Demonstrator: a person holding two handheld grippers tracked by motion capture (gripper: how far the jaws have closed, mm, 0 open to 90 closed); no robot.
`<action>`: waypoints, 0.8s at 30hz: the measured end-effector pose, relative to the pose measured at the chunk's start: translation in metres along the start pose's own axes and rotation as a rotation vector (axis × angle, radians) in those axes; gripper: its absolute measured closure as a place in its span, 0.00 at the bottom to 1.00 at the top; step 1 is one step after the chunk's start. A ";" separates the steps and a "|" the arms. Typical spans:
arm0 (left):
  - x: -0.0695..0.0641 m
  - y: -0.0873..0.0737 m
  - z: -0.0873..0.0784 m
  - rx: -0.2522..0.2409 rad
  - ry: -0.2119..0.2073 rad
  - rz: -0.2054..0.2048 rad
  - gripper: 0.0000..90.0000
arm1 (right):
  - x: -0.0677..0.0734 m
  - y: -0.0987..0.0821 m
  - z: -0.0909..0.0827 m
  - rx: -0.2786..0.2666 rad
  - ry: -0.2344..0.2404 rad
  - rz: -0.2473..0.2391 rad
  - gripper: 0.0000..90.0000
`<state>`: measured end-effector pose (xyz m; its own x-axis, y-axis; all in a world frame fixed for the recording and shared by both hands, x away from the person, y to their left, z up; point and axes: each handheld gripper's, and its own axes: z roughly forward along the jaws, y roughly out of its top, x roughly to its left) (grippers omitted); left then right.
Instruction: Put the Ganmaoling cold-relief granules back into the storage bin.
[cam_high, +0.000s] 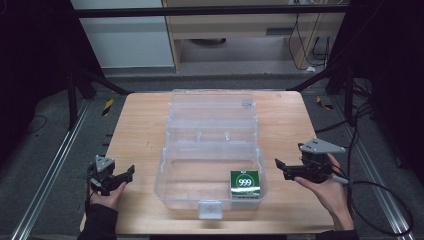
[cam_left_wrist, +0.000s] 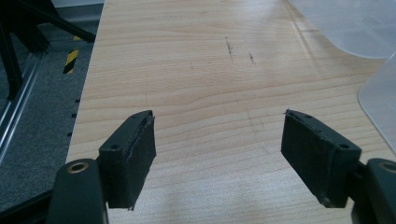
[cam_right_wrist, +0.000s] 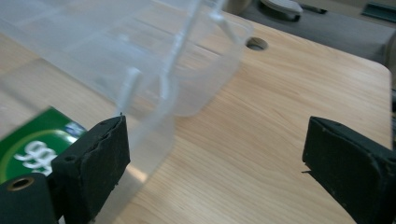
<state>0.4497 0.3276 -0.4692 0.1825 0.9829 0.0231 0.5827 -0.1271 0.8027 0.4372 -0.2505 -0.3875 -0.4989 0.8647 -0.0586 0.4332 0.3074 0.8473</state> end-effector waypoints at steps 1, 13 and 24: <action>0.000 0.000 0.000 0.001 0.000 0.000 0.30 | -0.002 -0.004 0.001 0.005 -0.008 0.013 0.08; 0.001 0.000 0.001 0.001 0.004 -0.002 0.30 | -0.029 -0.042 0.010 -0.082 -0.129 0.153 0.07; 0.002 -0.001 0.003 -0.004 0.011 -0.003 0.26 | -0.047 -0.079 0.018 -0.119 -0.221 0.219 0.07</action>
